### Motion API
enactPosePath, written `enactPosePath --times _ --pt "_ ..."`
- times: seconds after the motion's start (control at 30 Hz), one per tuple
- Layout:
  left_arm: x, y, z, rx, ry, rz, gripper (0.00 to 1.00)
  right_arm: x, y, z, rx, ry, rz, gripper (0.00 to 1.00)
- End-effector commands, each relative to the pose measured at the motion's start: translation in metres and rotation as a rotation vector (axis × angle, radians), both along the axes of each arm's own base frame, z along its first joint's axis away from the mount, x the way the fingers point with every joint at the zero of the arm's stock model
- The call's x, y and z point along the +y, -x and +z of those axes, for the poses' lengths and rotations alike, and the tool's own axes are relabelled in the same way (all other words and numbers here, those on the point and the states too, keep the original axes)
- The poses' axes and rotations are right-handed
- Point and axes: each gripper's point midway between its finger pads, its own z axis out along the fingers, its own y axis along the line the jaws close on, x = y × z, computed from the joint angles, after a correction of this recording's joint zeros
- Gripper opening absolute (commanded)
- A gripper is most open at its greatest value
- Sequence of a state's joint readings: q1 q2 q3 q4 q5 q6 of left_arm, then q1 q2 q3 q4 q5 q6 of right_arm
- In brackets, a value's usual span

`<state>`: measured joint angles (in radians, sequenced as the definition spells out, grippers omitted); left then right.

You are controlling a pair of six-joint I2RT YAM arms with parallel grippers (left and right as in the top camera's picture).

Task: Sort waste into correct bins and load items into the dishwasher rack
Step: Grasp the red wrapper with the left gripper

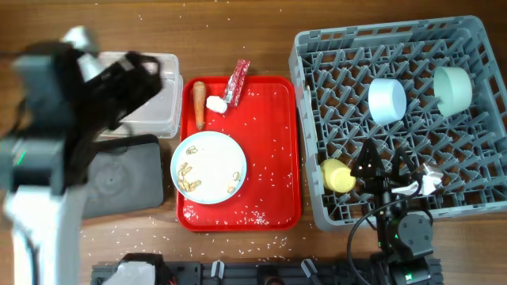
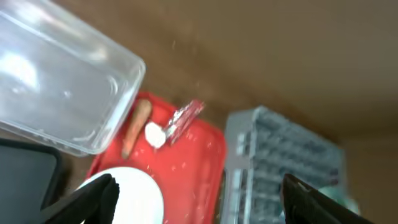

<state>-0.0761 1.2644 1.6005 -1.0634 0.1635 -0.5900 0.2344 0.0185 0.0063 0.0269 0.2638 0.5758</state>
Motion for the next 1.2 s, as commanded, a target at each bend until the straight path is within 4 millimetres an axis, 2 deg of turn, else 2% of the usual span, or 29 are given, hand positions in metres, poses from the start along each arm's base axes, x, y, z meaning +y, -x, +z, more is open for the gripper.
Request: enactPosePath --times 0.0,0.03,0.1,0.13,0.2,0.23,0.3,0.37,0.47,0.57,0.6,0.67,0.7,0.73,0.77,0.8,0.83,0.87,0.9,0.93,0.97,1.0,1.03,1.07,1.1,1.13,1.17 --pt "-0.042 -0.058 -0.112 0.241 -0.229 -0.02 0.91 -0.003 0.0 0.0 -0.002 -0.008 -0.015 1.0" --pt "-0.056 -0.079 -0.146 0.262 -0.32 -0.022 0.86 -0.003 0.0 0.0 -0.002 -0.009 -0.015 1.0" --pt "-0.081 -0.104 -0.188 0.258 -0.422 -0.109 0.84 -0.003 0.0 0.0 -0.002 -0.008 -0.015 1.0" --pt "-0.095 -0.119 -0.225 0.269 -0.496 -0.159 0.8 -0.003 0.0 0.0 -0.002 -0.008 -0.015 1.0" --pt "-0.094 -0.123 -0.271 0.337 -0.552 -0.145 0.72 -0.003 0.0 0.0 -0.002 -0.008 -0.015 1.0" --pt "-0.086 -0.123 -0.293 0.381 -0.571 -0.092 0.71 -0.003 0.0 0.0 -0.002 -0.008 -0.015 1.0" --pt "-0.086 -0.12 -0.314 0.423 -0.573 -0.103 0.61 -0.003 0.0 0.0 -0.002 -0.008 -0.015 1.0" --pt "-0.088 -0.112 -0.322 0.469 -0.537 -0.087 0.57 -0.003 0.0 0.0 -0.002 -0.008 -0.015 1.0" --pt "-0.093 -0.1 -0.326 0.515 -0.516 -0.115 0.45 -0.003 0.0 0.0 -0.002 -0.008 -0.015 1.0" --pt "-0.104 -0.091 -0.327 0.545 -0.464 -0.158 0.09 -0.003 0.0 0.0 -0.002 -0.008 -0.015 1.0" --pt "-0.109 -0.094 -0.317 0.528 -0.44 -0.165 0.04 -0.003 0.0 0.0 -0.002 -0.008 -0.015 1.0" --pt "-0.11 -0.102 -0.273 0.479 -0.399 -0.157 0.04 -0.003 0.0 0.0 -0.002 -0.008 -0.015 1.0" --pt "-0.107 -0.107 -0.243 0.438 -0.383 -0.143 0.04 -0.003 0.0 0.0 -0.002 -0.008 -0.015 1.0" --pt "-0.094 -0.111 -0.203 0.375 -0.376 -0.103 0.04 -0.003 0.0 0.0 -0.002 -0.009 -0.015 1.0" --pt "-0.077 -0.113 -0.182 0.337 -0.4 -0.051 0.06 -0.003 0.0 0.0 -0.002 -0.008 -0.015 1.0" --pt "-0.037 -0.113 -0.16 0.308 -0.473 0.059 0.13 -0.003 0.0 0.0 -0.002 -0.008 -0.015 1.0" --pt "-0.003 -0.112 -0.153 0.316 -0.539 0.149 0.16 -0.003 0.0 0.0 -0.002 -0.008 -0.015 1.0" --pt "0.031 -0.111 -0.155 0.346 -0.584 0.231 0.19 -0.003 0.0 0.0 -0.002 -0.008 -0.015 1.0" --pt "0.052 -0.118 -0.166 0.371 -0.556 0.269 0.27 -0.003 0.0 0.0 -0.002 -0.009 -0.015 1.0" --pt "0.052 -0.124 -0.173 0.375 -0.476 0.254 0.35 -0.003 0.0 0.0 -0.002 -0.008 -0.015 1.0" --pt "0.04 -0.129 -0.176 0.369 -0.389 0.206 0.45 -0.003 0.0 0.0 -0.002 -0.008 -0.015 1.0" --pt "0.022 -0.134 -0.175 0.351 -0.309 0.132 0.53 -0.003 0.0 0.0 -0.002 -0.008 -0.015 1.0" --pt "-0.005 -0.14 -0.173 0.315 -0.247 0.001 0.71 -0.003 0.0 0.0 -0.002 -0.008 -0.015 1.0" --pt "-0.025 -0.14 -0.172 0.29 -0.283 -0.081 0.8 -0.003 0.0 0.0 -0.002 -0.008 -0.015 1.0" --pt "-0.028 -0.139 -0.174 0.287 -0.338 -0.089 0.9 -0.003 0.0 0.0 -0.002 -0.008 -0.015 1.0" --pt "-0.032 -0.139 -0.176 0.284 -0.402 -0.088 0.91 -0.003 0.0 0.0 -0.002 -0.008 -0.015 1.0" --pt "-0.053 -0.139 -0.187 0.278 -0.455 -0.163 0.91 -0.003 0.0 0.0 -0.002 -0.008 -0.015 1.0"
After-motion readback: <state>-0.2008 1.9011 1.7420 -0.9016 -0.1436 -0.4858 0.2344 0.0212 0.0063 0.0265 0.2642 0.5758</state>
